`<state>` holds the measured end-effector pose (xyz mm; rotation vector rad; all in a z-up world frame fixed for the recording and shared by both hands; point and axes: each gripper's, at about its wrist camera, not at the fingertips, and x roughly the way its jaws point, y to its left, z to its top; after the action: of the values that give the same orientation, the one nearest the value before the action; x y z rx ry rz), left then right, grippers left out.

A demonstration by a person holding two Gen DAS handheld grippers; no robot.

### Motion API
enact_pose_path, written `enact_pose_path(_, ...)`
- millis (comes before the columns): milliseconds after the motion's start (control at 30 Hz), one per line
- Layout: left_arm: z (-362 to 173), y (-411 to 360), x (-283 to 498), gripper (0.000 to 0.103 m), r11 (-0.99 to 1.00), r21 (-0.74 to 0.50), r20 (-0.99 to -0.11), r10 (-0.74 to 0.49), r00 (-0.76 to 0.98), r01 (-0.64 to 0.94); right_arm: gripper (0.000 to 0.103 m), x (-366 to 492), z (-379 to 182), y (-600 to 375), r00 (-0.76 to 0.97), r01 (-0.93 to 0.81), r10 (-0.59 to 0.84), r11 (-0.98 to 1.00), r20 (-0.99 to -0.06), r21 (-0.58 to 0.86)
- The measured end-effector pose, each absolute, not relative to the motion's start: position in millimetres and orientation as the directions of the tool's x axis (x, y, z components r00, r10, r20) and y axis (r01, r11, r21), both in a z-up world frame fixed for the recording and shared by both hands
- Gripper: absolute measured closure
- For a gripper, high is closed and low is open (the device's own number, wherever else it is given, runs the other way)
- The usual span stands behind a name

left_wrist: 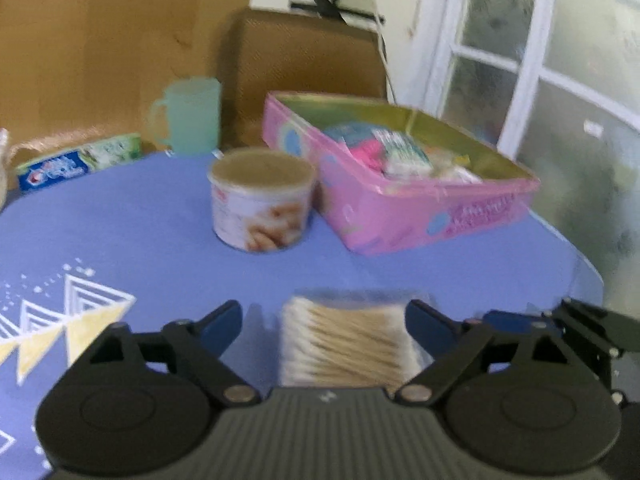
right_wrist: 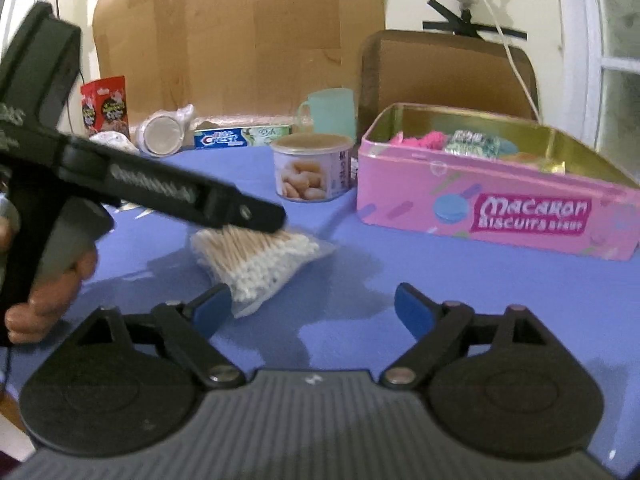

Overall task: Organize soft objects
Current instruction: 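Reach the left gripper to the cotton-swab bag and grasp it, then carry the cotton-swab bag over the pink tin and release it inside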

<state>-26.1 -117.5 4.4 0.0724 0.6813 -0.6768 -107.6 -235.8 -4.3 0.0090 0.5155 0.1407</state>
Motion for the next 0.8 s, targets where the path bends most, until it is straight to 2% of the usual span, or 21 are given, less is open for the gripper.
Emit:
enact_pose_path(133, -2, -113, -32, 0.016, 0.778, -0.198, -0.632, -0.567, 0.529, 0.596, 0.018, -108, -5, -228, 0.852, -0.195, 0.192, 0.980, -0.487, 0.045)
enact_pose_path(233, -5, -103, -38, 0.022, 0.783, -0.235, -0.629, -0.574, 0.523, 0.576, 0.029, -104, -7, -218, 0.837, -0.249, 0.235, 0.968, -0.495, 0.038)
enact_pose_path(300, -5, -102, -42, 0.029, 0.781, -0.237, -0.626, -0.577, 0.524, 0.578, 0.049, -99, -11, -212, 0.826, -0.274, 0.255, 0.961, -0.503, 0.038)
enact_pose_path(367, 0, -107, -46, 0.033, 0.779, -0.232, -0.631, -0.576, 0.519, 0.582, 0.058, -98, -12, -209, 0.831, -0.276, 0.255, 0.961, -0.494, 0.032)
enact_pose_path(467, 19, -123, -55, 0.034, 0.755, -0.186, -0.606, -0.592, 0.531, 0.629, 0.060, -104, -5, -214, 0.863, -0.241, 0.214, 0.970, -0.458, -0.001)
enact_pose_path(667, 64, -188, -51, 0.034, 0.664, -0.071, -0.527, -0.659, 0.537, 0.745, 0.060, -99, 21, -267, 0.922, -0.106, 0.125, 0.992, -0.365, 0.072)
enact_pose_path(800, 81, -236, -30, 0.032, 0.630, -0.044, -0.497, -0.687, 0.530, 0.776, 0.061, -80, 35, -303, 0.947, -0.013, 0.033, 0.998, -0.318, 0.066)
